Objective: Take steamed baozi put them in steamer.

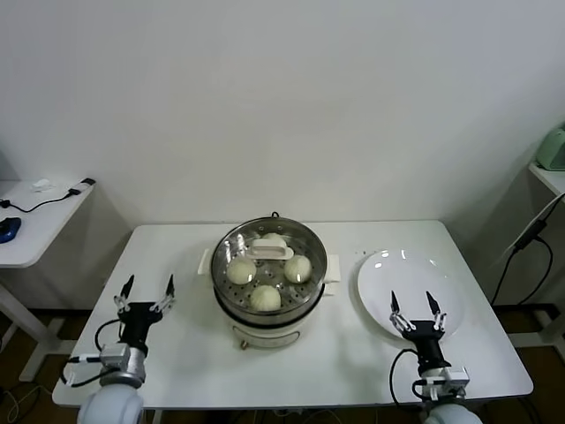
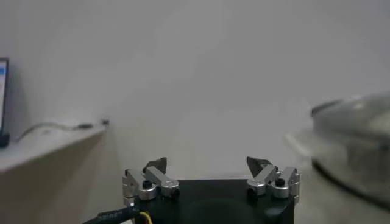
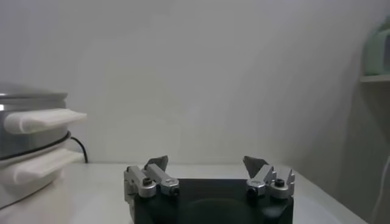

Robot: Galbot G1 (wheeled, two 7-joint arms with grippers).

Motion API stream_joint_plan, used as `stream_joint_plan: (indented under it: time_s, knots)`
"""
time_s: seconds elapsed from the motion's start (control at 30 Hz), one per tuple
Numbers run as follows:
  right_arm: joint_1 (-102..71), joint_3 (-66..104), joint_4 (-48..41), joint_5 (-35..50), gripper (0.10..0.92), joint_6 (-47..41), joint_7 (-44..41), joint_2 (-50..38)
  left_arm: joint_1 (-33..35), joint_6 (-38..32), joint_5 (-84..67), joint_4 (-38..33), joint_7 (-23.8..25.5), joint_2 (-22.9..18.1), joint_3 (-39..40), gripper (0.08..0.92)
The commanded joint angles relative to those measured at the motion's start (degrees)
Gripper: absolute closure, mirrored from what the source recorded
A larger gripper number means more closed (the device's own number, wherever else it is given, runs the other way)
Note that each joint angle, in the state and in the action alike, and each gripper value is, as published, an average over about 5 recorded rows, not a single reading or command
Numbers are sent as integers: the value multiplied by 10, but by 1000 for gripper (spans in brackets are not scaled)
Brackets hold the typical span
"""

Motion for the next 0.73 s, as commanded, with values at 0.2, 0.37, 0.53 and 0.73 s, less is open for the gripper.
stream_joint_plan:
  time_s: [0.2, 0.37, 0.53, 0.73]
  knots:
    - [-2, -11, -19, 4, 203, 0, 3, -6, 20, -88, -49, 117, -6, 2, -9, 177]
    - [1, -16, -21, 4, 203, 0, 2, -4, 20, -89, -51, 111, 2, 0, -8, 177]
    - [4, -21, -23, 4, 203, 0, 1, -4, 24, -88, -52, 101, 8, 0, -8, 177]
    - [6, -25, -24, 3, 203, 1, 1, -3, 26, -85, -52, 94, 12, -1, -9, 177]
